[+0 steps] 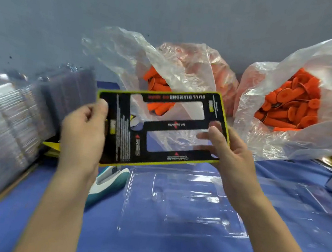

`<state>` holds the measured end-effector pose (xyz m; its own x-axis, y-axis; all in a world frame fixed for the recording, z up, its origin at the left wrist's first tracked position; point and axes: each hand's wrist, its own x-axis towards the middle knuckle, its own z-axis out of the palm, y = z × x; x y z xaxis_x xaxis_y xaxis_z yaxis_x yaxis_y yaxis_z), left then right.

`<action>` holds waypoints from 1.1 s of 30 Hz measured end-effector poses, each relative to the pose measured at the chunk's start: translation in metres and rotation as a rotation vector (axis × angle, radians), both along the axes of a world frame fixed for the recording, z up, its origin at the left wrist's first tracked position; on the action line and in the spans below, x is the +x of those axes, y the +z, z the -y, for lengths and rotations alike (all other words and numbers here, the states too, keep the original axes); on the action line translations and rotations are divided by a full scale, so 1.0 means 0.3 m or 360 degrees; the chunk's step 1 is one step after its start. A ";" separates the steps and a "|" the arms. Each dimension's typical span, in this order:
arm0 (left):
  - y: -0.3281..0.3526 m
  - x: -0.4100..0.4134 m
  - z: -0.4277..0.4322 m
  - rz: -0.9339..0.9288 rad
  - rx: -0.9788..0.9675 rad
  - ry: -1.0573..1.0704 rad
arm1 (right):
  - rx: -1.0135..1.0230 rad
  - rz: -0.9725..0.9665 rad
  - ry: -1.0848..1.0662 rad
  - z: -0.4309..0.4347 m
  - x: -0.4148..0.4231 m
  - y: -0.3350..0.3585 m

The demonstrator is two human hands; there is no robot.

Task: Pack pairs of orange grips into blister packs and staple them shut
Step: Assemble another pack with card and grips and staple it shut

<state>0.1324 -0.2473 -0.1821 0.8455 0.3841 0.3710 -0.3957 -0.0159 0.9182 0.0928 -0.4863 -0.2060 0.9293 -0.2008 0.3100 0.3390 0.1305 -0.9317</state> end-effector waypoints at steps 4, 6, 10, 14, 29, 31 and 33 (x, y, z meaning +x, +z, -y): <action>-0.119 0.060 0.046 -0.0341 0.0039 -0.0085 | 0.0033 -0.0195 -0.0012 0.031 -0.029 -0.040; -0.150 0.071 0.057 -0.0450 0.0088 -0.0091 | 0.0012 -0.0271 -0.0060 0.042 -0.034 -0.056; -0.156 0.069 0.074 -0.0569 0.0089 -0.0137 | 0.0112 -0.0339 -0.0197 0.071 -0.032 -0.069; -0.152 0.064 0.081 -0.0573 0.0103 -0.0134 | 0.0075 -0.0314 -0.0277 0.094 -0.036 -0.079; -0.087 -0.097 0.277 0.0151 0.1067 -0.0177 | -0.1096 0.0387 -0.0784 -0.097 -0.085 -0.122; -0.081 -0.113 0.293 0.0040 0.0967 -0.0404 | -0.1122 0.0424 -0.0802 -0.101 -0.086 -0.125; -0.083 -0.118 0.298 0.0024 0.0953 -0.0491 | -0.1162 0.0461 -0.0841 -0.100 -0.086 -0.127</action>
<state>0.0971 -0.3367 -0.2069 0.8766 -0.1499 0.4572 -0.4764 -0.4045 0.7807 0.0670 -0.4564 -0.2441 0.6407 -0.2386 0.7298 0.4187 -0.6881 -0.5926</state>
